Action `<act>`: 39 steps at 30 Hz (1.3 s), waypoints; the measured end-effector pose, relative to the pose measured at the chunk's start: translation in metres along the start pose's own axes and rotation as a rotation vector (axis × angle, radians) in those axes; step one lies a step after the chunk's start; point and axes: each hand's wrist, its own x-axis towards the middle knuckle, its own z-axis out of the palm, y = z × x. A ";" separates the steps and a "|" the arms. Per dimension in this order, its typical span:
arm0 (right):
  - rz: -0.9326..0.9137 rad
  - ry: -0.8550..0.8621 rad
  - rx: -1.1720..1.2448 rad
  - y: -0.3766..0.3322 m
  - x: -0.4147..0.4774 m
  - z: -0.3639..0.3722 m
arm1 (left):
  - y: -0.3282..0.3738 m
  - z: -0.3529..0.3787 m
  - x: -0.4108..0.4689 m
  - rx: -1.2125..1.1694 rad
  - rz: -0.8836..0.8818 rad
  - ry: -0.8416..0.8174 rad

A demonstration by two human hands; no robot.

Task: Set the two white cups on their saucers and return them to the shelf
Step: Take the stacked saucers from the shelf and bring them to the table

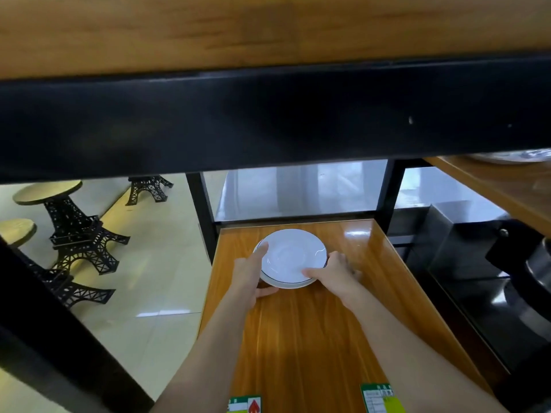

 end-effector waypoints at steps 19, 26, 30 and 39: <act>-0.040 -0.137 0.794 0.051 -0.095 -0.031 | -0.049 -0.004 -0.105 0.100 0.218 -0.114; -0.074 -0.091 0.854 0.092 -0.165 -0.038 | -0.101 -0.009 -0.178 -0.001 0.219 -0.078; -0.082 -0.079 0.893 0.120 -0.220 -0.047 | -0.126 -0.014 -0.223 0.065 0.228 -0.092; -0.053 0.285 0.894 0.199 -0.340 -0.100 | -0.171 0.023 -0.327 0.151 0.255 -0.399</act>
